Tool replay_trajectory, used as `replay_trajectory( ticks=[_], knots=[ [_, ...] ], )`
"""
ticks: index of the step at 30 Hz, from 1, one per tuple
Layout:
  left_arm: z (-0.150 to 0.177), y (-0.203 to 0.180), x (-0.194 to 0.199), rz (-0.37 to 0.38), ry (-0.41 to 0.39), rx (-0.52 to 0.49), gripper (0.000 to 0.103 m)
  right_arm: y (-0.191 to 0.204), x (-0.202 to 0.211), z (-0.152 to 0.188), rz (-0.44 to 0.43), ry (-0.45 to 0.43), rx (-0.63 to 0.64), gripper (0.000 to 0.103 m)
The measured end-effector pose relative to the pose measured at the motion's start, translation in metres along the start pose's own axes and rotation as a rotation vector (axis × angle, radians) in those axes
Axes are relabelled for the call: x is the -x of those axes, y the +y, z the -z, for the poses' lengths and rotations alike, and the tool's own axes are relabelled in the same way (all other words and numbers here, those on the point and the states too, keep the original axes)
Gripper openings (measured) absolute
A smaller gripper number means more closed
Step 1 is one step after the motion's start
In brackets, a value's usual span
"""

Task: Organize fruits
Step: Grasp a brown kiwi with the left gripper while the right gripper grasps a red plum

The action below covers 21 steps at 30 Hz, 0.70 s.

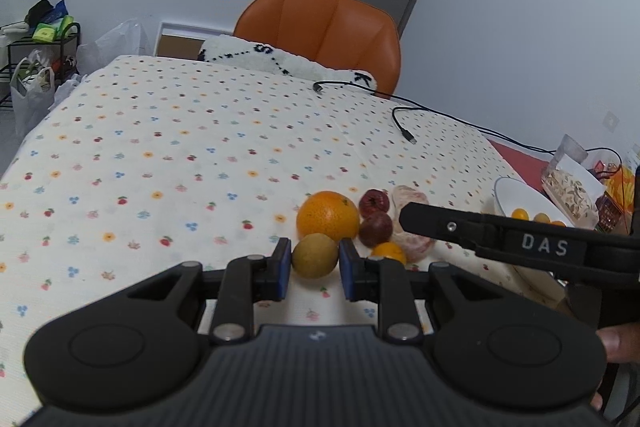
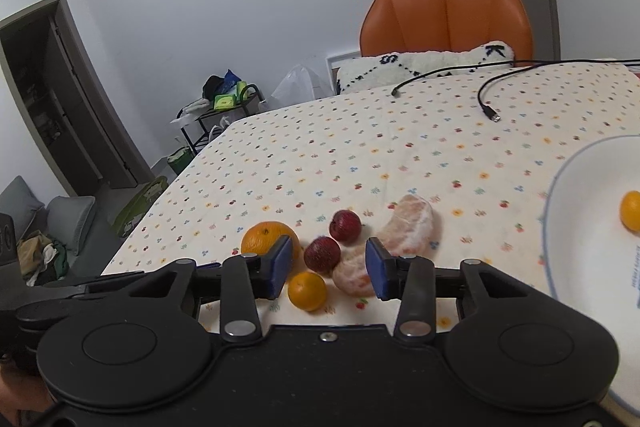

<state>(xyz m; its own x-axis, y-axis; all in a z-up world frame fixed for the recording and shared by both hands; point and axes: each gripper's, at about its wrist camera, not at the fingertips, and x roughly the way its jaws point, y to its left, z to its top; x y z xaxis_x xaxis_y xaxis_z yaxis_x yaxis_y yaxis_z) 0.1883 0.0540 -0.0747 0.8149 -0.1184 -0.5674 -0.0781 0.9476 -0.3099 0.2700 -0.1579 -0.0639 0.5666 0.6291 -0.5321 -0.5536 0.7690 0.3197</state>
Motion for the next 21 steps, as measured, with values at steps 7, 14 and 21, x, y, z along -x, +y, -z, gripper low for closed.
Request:
replay_trajectory(
  ticks=[7, 14, 21],
  knots=[
    [-0.001, 0.011, 0.005, -0.02, -0.006, 0.015, 0.024, 0.011, -0.017, -0.005, -0.003, 0.018, 0.044, 0.036],
    [-0.003, 0.02, 0.012, -0.04, -0.016, 0.026, 0.024, 0.013, -0.03, 0.001, 0.016, 0.035, 0.054, 0.023],
    [-0.006, 0.016, 0.018, -0.037, -0.035, 0.025, 0.024, 0.013, -0.021, 0.0, 0.027, 0.028, 0.057, 0.021]
  ],
)
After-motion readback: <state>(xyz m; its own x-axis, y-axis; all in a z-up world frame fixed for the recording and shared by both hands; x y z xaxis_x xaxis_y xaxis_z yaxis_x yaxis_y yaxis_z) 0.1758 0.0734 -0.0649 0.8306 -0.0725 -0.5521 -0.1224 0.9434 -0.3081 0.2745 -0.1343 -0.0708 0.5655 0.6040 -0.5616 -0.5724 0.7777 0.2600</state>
